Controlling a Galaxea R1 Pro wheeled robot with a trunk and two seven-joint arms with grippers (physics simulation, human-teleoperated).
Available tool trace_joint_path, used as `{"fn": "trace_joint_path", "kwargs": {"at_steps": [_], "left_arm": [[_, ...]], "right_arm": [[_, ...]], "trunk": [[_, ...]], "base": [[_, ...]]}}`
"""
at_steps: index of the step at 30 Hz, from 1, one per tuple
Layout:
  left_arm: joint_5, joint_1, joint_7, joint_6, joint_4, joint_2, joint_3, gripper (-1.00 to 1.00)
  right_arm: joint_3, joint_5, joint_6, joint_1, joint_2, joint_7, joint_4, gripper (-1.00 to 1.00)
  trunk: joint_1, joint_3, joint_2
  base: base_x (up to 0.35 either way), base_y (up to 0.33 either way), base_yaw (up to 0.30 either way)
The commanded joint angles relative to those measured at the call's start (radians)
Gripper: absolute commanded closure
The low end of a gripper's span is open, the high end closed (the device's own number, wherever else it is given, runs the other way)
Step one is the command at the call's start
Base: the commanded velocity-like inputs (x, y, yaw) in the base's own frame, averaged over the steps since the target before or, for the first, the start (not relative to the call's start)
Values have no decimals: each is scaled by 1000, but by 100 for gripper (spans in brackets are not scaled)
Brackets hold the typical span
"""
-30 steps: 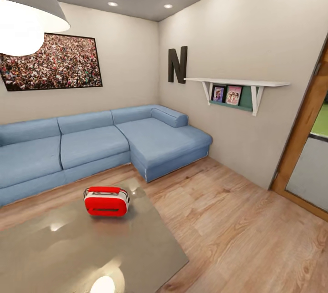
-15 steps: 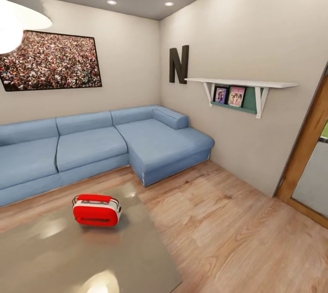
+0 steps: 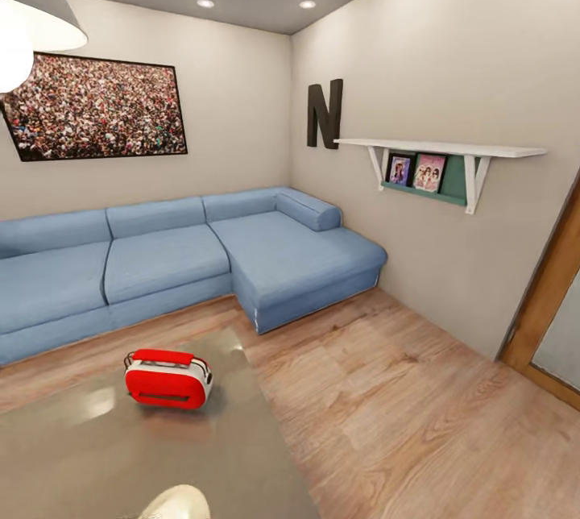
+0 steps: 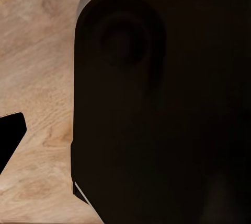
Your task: Turn on the radio receiver that's on the table in the living room.
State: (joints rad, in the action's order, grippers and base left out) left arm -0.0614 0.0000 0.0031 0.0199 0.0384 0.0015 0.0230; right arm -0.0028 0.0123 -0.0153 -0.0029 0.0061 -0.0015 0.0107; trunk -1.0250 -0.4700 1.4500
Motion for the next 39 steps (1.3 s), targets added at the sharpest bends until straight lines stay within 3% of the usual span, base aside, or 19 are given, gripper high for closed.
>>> {"fn": "trace_joint_path", "kwargs": {"at_steps": [1, 39], "left_arm": [[0, 0, 0, 0, 0, 0, 0, -100], [0, 0, 0, 0, 0, -2, 0, -100]], "right_arm": [[1, 0, 0, 0, 0, 0, 0, -100], [1, 0, 1, 0, 0, 0, 0, -100]], "trunk": [[0, 0, 0], [0, 0, 0]], "base": [[1, -1, 265], [0, 0, 268]]}}
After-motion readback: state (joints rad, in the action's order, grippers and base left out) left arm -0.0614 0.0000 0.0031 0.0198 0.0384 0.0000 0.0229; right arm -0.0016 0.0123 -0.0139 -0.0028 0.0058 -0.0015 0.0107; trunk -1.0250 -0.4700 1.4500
